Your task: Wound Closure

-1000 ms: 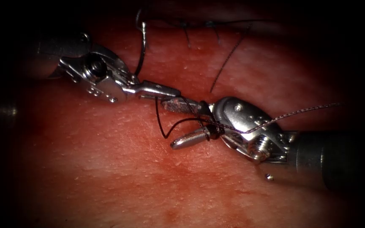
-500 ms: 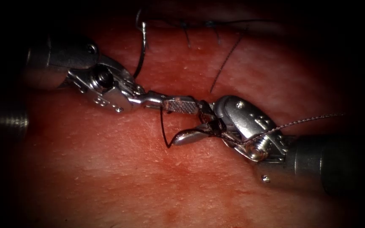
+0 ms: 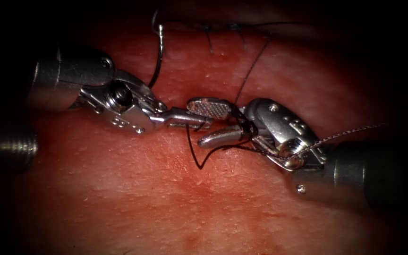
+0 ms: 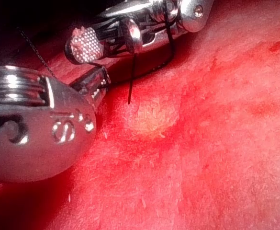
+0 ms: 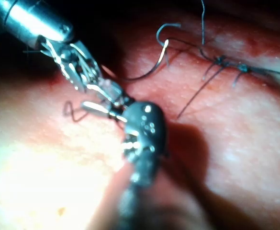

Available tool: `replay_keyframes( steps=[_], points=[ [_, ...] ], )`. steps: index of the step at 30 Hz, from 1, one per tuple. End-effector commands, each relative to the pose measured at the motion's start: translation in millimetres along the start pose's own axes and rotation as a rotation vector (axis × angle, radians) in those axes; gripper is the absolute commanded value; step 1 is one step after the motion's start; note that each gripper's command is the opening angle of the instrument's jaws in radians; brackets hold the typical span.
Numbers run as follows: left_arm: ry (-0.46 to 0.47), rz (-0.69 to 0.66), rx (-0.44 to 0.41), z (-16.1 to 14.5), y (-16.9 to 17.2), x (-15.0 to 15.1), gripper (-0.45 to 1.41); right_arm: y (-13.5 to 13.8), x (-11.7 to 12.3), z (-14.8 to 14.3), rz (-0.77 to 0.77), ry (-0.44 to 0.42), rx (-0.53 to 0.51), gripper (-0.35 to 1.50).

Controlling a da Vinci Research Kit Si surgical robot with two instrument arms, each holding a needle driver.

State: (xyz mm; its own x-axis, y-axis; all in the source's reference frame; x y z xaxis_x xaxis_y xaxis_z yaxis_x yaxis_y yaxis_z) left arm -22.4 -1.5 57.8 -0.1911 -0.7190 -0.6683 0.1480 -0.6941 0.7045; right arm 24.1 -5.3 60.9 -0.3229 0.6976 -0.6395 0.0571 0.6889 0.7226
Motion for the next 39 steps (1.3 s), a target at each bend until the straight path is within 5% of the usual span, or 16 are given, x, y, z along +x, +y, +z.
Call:
replay_keyframes(
  steps=[1, 9, 22, 33, 39],
  points=[
    [-0.007, -0.002, -0.001, 0.8, 0.2, -0.5, -0.45, 0.7, -0.2, 0.0, 0.001, 0.004, -0.016, 0.46],
    [-0.318, -0.073, 0.063, 0.6, 0.8, -1.8, -0.45, 1.2, 0.3, -0.8, -0.006, 0.014, -0.067, 0.44],
    [-0.426, -0.099, 0.128, 1.4, 3.2, 2.6, -0.45, 1.5, 0.3, -0.6, 0.053, 0.04, -0.204, 0.42],
    [-0.474, -0.114, 0.172, 1.6, 2.5, 4.5, -0.45, 1.0, -0.1, -1.1, 0.075, -0.073, -0.427, 0.42],
    [-0.48, -0.12, 0.178, 1.7, 1.9, 3.8, -0.45, 0.7, 0.2, -2.2, 0.108, -0.115, -0.584, 0.17]
  ],
)
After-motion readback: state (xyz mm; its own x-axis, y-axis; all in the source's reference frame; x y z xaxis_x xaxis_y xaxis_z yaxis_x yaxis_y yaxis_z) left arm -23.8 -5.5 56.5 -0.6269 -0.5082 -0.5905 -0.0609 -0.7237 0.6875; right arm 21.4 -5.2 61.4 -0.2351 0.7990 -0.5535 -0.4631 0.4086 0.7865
